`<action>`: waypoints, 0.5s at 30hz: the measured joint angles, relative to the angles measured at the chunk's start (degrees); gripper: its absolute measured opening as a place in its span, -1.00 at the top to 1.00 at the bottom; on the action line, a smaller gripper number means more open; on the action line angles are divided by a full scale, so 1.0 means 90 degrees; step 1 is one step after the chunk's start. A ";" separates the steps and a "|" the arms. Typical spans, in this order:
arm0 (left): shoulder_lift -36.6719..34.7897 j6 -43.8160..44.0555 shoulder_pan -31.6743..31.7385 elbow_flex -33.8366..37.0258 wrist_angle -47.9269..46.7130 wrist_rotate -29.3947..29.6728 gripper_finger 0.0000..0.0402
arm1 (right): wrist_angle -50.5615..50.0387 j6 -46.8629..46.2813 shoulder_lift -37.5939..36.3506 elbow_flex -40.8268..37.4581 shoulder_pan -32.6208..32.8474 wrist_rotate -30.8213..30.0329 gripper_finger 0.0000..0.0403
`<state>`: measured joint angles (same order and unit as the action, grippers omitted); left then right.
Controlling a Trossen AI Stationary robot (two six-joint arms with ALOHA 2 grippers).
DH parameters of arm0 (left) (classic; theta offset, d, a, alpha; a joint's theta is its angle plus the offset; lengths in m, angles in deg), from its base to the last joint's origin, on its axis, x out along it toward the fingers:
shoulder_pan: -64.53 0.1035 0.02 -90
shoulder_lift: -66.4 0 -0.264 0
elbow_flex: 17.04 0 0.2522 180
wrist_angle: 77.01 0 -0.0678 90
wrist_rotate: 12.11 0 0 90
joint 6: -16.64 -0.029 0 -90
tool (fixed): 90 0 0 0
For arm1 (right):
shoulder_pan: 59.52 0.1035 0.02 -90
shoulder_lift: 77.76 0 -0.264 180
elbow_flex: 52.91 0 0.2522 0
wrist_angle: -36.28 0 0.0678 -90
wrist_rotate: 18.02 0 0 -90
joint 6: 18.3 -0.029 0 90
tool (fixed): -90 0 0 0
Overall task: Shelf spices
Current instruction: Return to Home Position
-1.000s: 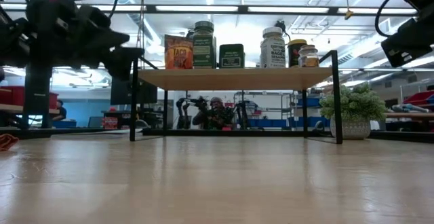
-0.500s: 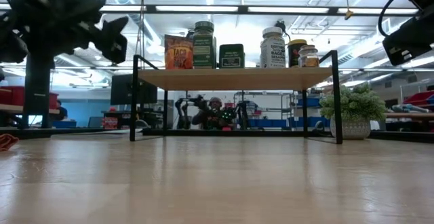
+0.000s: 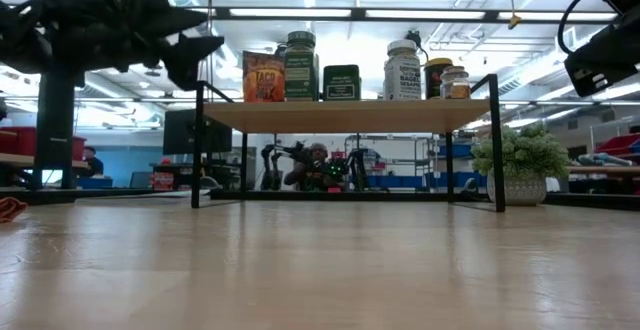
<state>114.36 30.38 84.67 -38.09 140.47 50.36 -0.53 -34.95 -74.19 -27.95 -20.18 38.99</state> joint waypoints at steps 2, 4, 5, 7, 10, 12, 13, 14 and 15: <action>0.0000 0.0029 0.0000 0.0000 0.0276 -0.0005 -0.09 | 0.0002 0.0002 0.0000 0.0000 0.0000 0.0002 0.77; -0.0002 0.0085 0.0029 -0.0005 0.0590 0.0026 -0.09 | 0.0021 0.0005 0.0000 0.0000 0.0000 0.0002 0.77; -0.0016 0.0191 0.0043 -0.0007 0.0698 0.0160 -0.09 | 0.0034 0.0005 0.0000 0.0000 0.0000 0.0001 0.76; -0.0034 0.0136 -0.0002 -0.0021 0.0667 0.0612 -0.09 | 0.0043 0.0005 0.0000 0.0000 0.0000 0.0004 0.76; -0.0024 -0.0173 -0.0304 -0.0022 0.0151 0.1621 -0.09 | 0.0062 -0.0021 0.0000 0.0000 0.0000 0.0004 0.77; -0.0027 -0.0347 -0.0570 -0.0022 -0.0019 0.2270 -0.09 | 0.0085 -0.0025 0.0000 0.0000 0.0000 0.0008 0.78; -0.0032 -0.0418 -0.0725 -0.0022 -0.0102 0.2473 -0.09 | 0.0080 -0.0052 0.0000 0.0000 0.0000 0.0017 0.78; -0.0030 -0.0507 -0.0896 -0.0022 -0.0188 0.2635 -0.09 | 0.0075 -0.0087 0.0000 0.0000 0.0000 0.0023 0.77; -0.0027 -0.0592 -0.1060 -0.0022 -0.0274 0.2788 -0.09 | 0.0071 -0.0108 0.0000 0.0000 0.0000 0.0024 0.77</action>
<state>114.12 25.05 75.13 -38.29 138.01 75.45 0.11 -35.92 -74.19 -27.95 -20.18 39.20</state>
